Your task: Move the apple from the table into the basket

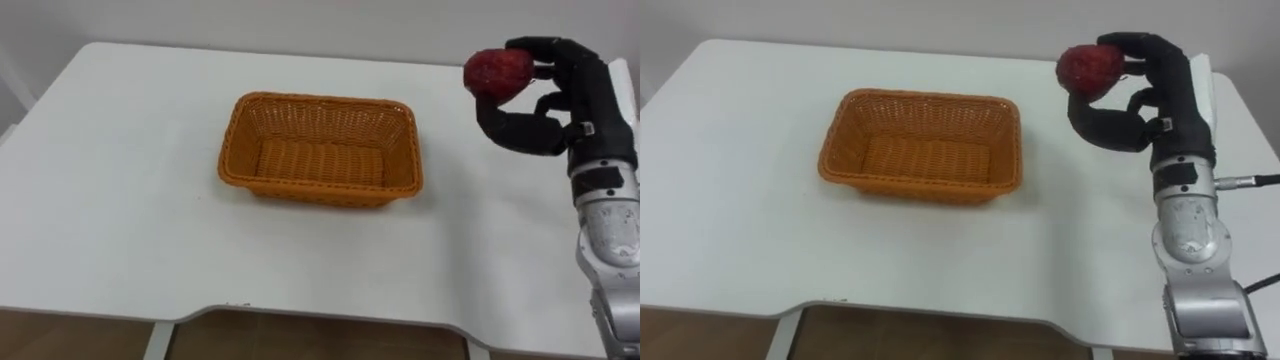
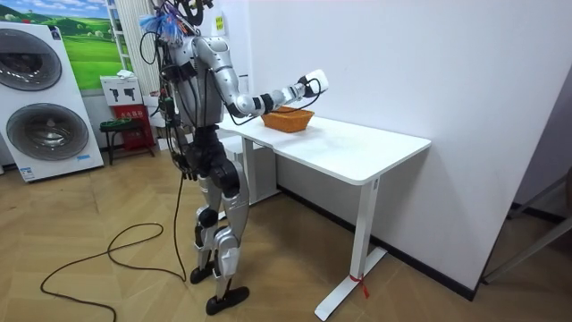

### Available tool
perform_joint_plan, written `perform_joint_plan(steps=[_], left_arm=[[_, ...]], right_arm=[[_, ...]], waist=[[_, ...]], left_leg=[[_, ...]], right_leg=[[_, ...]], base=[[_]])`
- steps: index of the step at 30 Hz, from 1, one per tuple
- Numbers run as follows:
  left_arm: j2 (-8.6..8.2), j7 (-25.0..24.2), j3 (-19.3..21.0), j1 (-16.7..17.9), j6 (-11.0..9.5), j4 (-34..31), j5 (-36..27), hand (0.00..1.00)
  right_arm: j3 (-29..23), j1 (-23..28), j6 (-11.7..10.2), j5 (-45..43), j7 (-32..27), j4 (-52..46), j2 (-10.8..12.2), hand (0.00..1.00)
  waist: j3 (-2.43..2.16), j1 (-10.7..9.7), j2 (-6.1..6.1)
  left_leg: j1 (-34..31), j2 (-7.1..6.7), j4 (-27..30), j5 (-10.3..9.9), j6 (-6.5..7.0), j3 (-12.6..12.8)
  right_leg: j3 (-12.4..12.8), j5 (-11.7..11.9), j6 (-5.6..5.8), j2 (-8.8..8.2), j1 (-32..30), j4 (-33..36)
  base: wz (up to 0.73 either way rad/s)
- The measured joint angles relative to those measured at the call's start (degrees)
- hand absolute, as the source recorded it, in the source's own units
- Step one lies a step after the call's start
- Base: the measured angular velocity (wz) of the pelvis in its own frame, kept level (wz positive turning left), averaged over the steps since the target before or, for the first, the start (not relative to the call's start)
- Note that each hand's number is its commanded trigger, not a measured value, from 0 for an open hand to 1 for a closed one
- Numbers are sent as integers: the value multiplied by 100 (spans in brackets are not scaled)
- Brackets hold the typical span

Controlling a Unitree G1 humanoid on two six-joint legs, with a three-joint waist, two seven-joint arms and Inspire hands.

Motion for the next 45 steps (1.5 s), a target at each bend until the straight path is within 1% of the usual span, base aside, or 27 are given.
perform_joint_plan(steps=[3, 4, 5, 6, 9, 10, 12, 14, 16, 19, 27, 30, 36, 38, 39, 40, 41, 42, 44, 45], left_arm=[[-16, 0, -33, 10, 0, 6, -6, 0], [-22, 1, -49, -3, 0, 8, -11, 0], [-23, 3, -75, -11, -2, 18, -12, 0], [-23, 7, -93, -26, -3, 24, -11, 0], [-34, 72, -314, -40, -3, 55, -2, 0], [-49, 89, -318, -43, -3, 56, -3, 0], [-52, 116, -397, -43, -3, 55, -7, 0], [-62, 121, -518, -41, -2, 55, -19, 0], [-70, 120, -533, -78, -2, 54, -5, 0], [-65, 122, -534, -138, -4, 52, -15, 0], [-65, 112, -534, -129, -5, 52, -12, 0], [-67, 107, -531, -123, -5, 53, -2, 0], [-68, 110, -528, -117, -5, 69, -4, 0], [-68, 114, -517, -109, -13, 90, -9, 0], [-68, 115, -477, -78, -12, 90, -5, 0], [-68, 119, -410, -35, -9, 85, -1, 0], [-68, 127, -388, -19, -9, 83, -15, 0], [-68, 157, -348, 3, -6, 83, -21, 0], [-87, 208, -226, 66, -5, 78, -21, 0], [-95, 208, -168, 82, -7, 82, -20, 0]], right_arm=[[163, 7, 4, -26, 144, -249, 5, 100], [228, 8, 4, -44, 219, -359, 7, 96], [280, 9, 4, -48, 302, -472, 8, 22], [313, 9, 4, -48, 328, -514, 8, 0], [504, 23, 5, -38, 457, -729, 20, 0], [586, 23, 5, -39, 517, -774, 29, 0], [648, 27, 5, -40, 626, -781, 81, 0], [766, 37, 9, -43, 686, -783, 214, 0], [881, 57, 11, -40, 770, -794, 232, 0], [1037, 102, 11, -43, 874, -835, 248, 0], [1129, 121, 11, -31, 950, -835, 276, 0], [1126, 121, 11, -32, 951, -835, 278, 0], [894, 121, 10, 182, 808, -834, 309, 0], [722, 124, 8, 325, 688, -834, 312, 0], [585, 135, 2, 395, 560, -814, 314, 0], [418, 201, -4, 479, 400, -812, 322, 0], [326, 251, -10, 493, 306, -812, 323, 0], [134, 369, -10, 493, 88, -807, 323, 0], [-266, 508, -9, 520, -378, -665, 334, 0], [-398, 525, -9, 553, -499, -625, 335, 0]], waist=[[14, 0, 25], [9, -8, 34], [7, -13, 38], [5, -14, 44], [-18, -15, 80], [-22, -15, 86], [-24, -4, 90], [-11, 29, 110], [-4, 70, 123], [-5, 106, 120], [-15, 136, 97], [-17, 135, 94], [-15, 98, 94], [-4, 36, 81], [8, -18, 70], [8, -51, 52], [8, -52, 42], [17, -53, 19], [14, -109, -3], [13, -139, -5]], left_leg=[[-15, 2, 1, 0, 0, 9], [-36, 3, -4, 0, 0, 8], [-49, 4, -6, 0, 0, 8], [-49, 5, -6, 0, 0, 8], [-48, 1, -9, 0, 0, 9], [-43, 1, -8, 0, 0, 9], [-29, 1, -5, 0, 0, 10], [-3, 4, -7, 0, 0, 49], [-15, 5, -14, 0, 0, 66], [-94, 6, -9, 1, 1, 66], [-100, 4, -17, 2, 3, 58], [-92, 3, -12, 2, 4, 62], [-48, 0, -12, 3, 5, 62], [-48, -1, -13, 3, 5, 48], [-48, -2, -11, 3, 5, 27], [-44, -1, -12, 2, 5, 25], [-44, 0, -13, 2, 5, 25], [-46, 0, -17, 2, 5, 25], [-52, 0, -16, 1, 6, 25], [-55, -2, -17, 1, 6, 23]], right_leg=[[25, 0, 0, 4, -16, 10], [24, 0, 0, 7, -36, 14], [22, 0, 0, 9, -49, 14], [27, 1, 0, 9, -51, 16], [24, 2, 2, 7, -51, 15], [27, 2, 2, 7, -49, 14], [36, 2, 2, 7, -46, 11], [78, 2, 2, 8, -46, 8], [74, 2, 3, 8, -61, 10], [43, 4, 5, 3, -109, 20], [36, 7, 10, 0, -117, 11], [92, 7, 10, 5, -134, 10], [120, 9, 14, 9, -93, 1], [83, 10, 15, 6, -79, -1], [58, 10, 15, 5, -48, -6], [29, 10, 16, 2, -37, -6], [21, 10, 16, 2, -36, -6], [21, 10, 16, 3, -37, -3], [12, 10, 16, 2, -49, 1], [7, 10, 16, 1, -50, 1]], base=[[-2], [0], [0], [0], [0], [0], [0], [-8], [-6], [3], [1], [-3], [-1], [6], [11], [9], [0], [0], [0], [4]])
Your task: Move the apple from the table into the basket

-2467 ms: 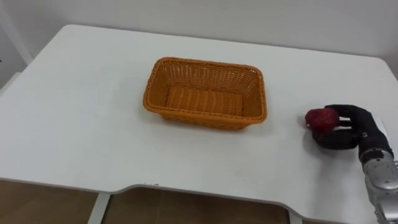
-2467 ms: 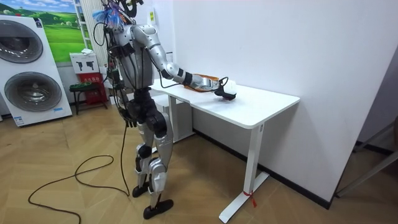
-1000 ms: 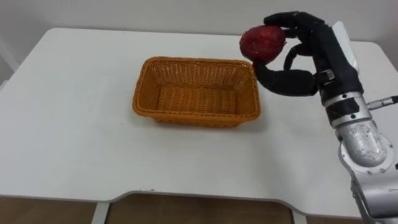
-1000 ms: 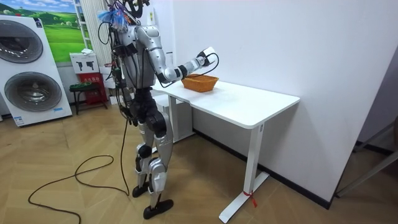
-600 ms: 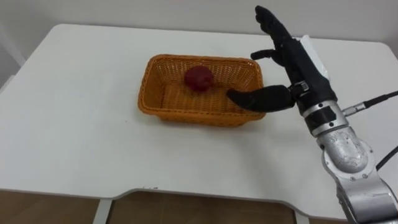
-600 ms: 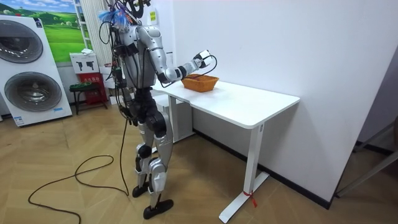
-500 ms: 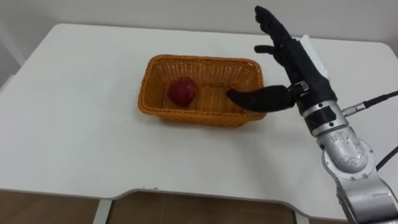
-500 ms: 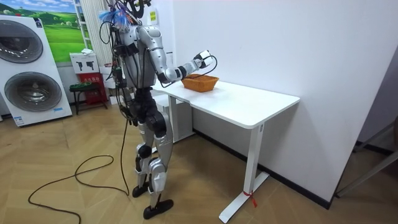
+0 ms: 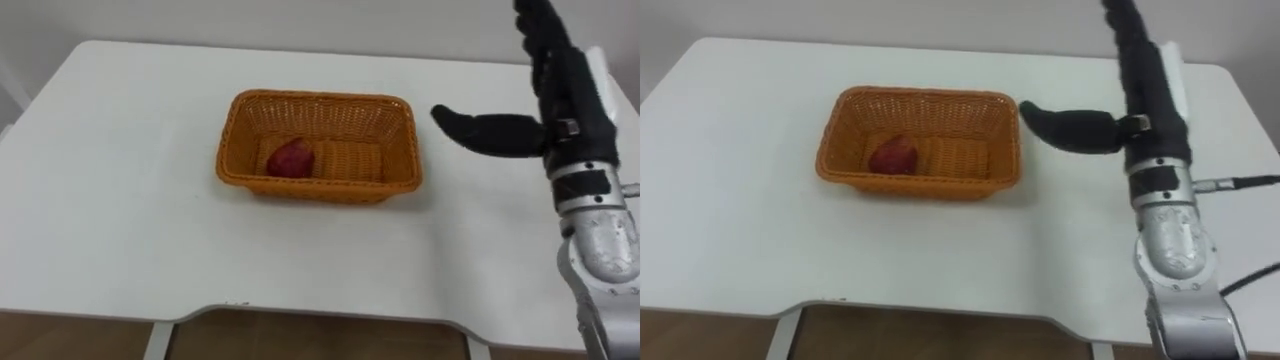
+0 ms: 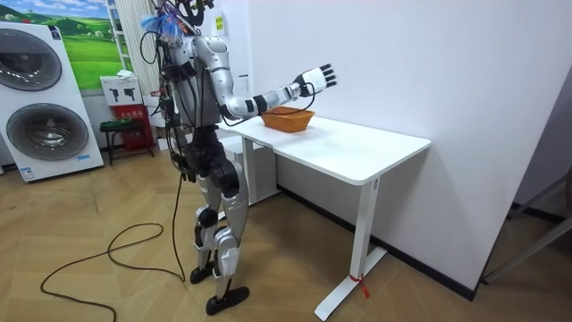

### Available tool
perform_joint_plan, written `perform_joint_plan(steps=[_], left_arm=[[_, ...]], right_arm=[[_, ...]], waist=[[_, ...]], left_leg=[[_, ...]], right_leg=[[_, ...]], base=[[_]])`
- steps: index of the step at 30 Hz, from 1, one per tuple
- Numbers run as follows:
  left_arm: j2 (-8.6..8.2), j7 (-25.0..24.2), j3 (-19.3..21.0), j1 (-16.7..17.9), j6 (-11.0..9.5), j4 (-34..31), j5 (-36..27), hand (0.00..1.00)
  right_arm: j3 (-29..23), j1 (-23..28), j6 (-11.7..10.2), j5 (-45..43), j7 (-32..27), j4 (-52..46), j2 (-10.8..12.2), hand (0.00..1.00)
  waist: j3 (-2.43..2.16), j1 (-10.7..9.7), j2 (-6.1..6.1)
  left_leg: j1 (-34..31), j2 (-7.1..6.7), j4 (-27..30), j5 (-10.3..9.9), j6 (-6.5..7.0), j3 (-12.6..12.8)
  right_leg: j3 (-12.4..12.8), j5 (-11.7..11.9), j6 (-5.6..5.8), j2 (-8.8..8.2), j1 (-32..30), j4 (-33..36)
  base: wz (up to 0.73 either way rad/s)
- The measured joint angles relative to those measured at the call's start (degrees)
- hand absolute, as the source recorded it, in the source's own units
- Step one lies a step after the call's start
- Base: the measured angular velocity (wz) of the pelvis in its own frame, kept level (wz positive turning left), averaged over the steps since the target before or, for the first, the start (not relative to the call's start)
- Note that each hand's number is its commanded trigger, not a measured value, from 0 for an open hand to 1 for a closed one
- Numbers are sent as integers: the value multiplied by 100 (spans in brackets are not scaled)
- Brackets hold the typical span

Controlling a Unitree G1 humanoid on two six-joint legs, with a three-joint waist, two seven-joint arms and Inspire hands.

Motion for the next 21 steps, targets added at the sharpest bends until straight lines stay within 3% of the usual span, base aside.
perform_joint_plan(steps=[5, 9, 15, 17, 21], left_arm=[[-16, 51, 395, 172, 6, 4, 5, 0], [-50, 55, 449, 277, 61, -77, 14, 0], [-50, 127, 503, 243, 143, -126, -39, 0], [-133, 154, 667, 248, 266, -216, -33, 0], [-146, 169, 669, 250, 330, -220, -50, 0]], right_arm=[[-1164, 62, -132, 270, -1349, 544, -3, 0], [-1747, 339, -136, 235, -2333, 1046, 2, 0], [-2021, 656, -92, 1059, -3213, 2611, 16, 0], [-2021, 785, -39, 1533, -3284, 3460, 79, 0], [-2024, 871, 97, 2252, -3275, 4573, 241, 0]], waist=[[-18, -233, 0], [-82, -497, 78], [-83, -615, 75], [-77, -644, 72], [-74, -696, 78]], left_leg=[[9, 1, 3, 0, 1, 4], [-41, 2, -5, 0, 1, 19], [23, 15, -15, 0, 1, 115], [21, 13, -68, -5, 6, 123], [60, 6, -95, -4, 8, 131]], right_leg=[[-9, 1, 1, 3, 6, -2], [9, 0, 1, 0, -55, 8], [109, 1, 1, 11, -38, 22], [129, 1, 2, 10, -56, 25], [165, 2, 4, 10, -30, 11]], base=[[0], [-1], [-8], [-3], [-2]])
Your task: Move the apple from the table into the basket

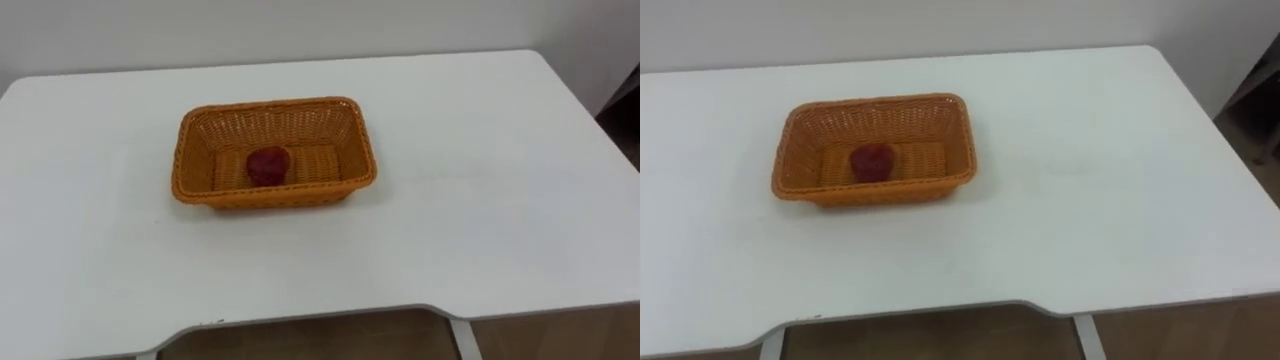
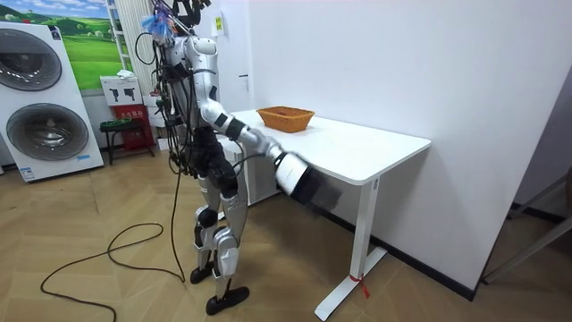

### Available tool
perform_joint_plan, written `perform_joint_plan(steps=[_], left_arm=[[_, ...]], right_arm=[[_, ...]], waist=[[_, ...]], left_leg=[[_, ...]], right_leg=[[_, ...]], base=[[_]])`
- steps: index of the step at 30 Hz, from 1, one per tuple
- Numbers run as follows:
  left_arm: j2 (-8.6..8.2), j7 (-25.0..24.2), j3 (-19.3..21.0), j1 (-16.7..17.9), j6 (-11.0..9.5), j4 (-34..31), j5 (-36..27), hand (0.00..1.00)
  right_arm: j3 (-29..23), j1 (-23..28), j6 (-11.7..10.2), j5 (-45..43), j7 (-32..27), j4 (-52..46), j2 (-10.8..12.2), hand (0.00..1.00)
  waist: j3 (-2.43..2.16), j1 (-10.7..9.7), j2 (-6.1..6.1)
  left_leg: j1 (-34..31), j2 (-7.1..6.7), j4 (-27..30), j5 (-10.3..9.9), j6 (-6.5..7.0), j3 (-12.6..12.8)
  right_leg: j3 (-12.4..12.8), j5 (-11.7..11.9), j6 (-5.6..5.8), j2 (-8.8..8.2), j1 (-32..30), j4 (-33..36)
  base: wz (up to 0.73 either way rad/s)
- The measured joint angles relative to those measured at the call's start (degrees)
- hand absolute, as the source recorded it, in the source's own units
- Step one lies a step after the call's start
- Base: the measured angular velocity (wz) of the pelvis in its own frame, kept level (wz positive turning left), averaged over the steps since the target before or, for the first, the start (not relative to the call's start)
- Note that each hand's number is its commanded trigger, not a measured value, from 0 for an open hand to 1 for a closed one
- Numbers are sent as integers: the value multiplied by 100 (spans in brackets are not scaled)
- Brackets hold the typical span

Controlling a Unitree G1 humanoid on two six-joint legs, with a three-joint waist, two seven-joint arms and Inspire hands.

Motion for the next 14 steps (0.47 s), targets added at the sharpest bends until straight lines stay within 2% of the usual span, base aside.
perform_joint_plan(steps=[4, 8, 12, 14], left_arm=[[-4, 1, -4, -28, 0, -83, 18, 0], [1, -12, -9, -105, 5, -106, -9, 0], [0, -54, -5, -126, 51, -105, 20, 0], [-1, -68, -1, -127, 119, -112, 27, 0]], right_arm=[[15, 65, 63, 381, 11, 905, 83, 0], [185, 19, 58, 365, 124, 1454, 75, 0], [524, -82, 292, 325, 699, 2207, 102, 0], [671, -48, 450, 316, 1216, 2511, 161, 0]], waist=[[19, 7, 8], [30, 39, -1], [43, 75, -13], [43, 170, -25]], left_leg=[[-8, -5, -13, -1, 2, 10], [-33, 1, -6, -4, 7, 68], [-2, -5, -16, -4, 6, 64], [-3, -8, -21, -4, 6, 56]], right_leg=[[114, -5, 8, 10, -41, -2], [153, -8, 10, 18, -69, -25], [137, -11, 14, 11, -37, -43], [110, -9, 13, 11, -20, -90]], base=[[-5], [-4], [0], [0]])
